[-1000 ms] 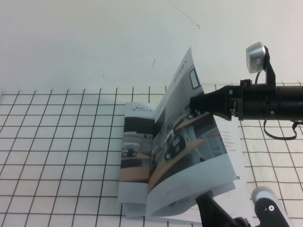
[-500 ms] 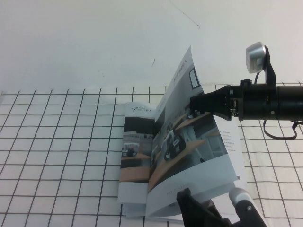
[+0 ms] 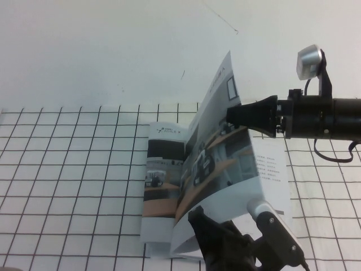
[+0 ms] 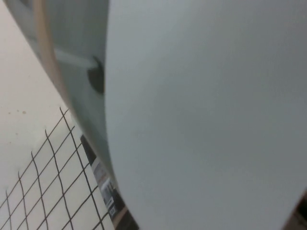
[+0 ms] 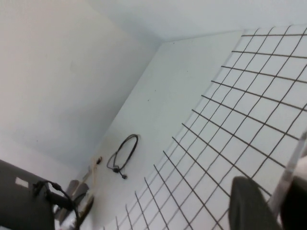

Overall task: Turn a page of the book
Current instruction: Open the closed book

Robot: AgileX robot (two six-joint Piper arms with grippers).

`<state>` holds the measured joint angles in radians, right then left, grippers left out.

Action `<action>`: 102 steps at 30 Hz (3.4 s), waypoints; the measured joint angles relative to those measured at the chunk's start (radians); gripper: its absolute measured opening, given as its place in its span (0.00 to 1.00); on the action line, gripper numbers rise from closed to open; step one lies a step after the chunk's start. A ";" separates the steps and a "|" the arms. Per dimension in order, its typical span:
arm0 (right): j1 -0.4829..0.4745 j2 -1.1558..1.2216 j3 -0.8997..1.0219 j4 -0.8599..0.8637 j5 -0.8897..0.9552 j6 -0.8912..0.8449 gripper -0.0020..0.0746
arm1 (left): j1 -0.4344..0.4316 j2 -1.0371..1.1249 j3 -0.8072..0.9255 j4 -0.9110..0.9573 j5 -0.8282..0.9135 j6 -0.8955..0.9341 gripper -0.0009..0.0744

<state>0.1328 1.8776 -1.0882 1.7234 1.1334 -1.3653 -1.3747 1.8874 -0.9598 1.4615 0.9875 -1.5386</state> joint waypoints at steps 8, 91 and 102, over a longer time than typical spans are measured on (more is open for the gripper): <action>-0.096 -0.146 0.000 -0.088 0.022 -0.228 0.51 | 0.007 -0.006 0.000 -0.015 0.037 0.000 0.01; 0.198 -0.386 0.338 -0.441 -0.549 -0.035 0.03 | 0.903 -0.097 0.000 -0.949 -0.530 1.191 0.01; 0.198 -0.413 0.338 -0.392 -0.549 -0.038 0.03 | 0.907 -0.099 -0.008 -1.462 -0.388 1.742 0.01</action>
<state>0.3303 1.4646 -0.7503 1.3312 0.5841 -1.4038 -0.4672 1.7885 -0.9674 0.0000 0.5990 0.2032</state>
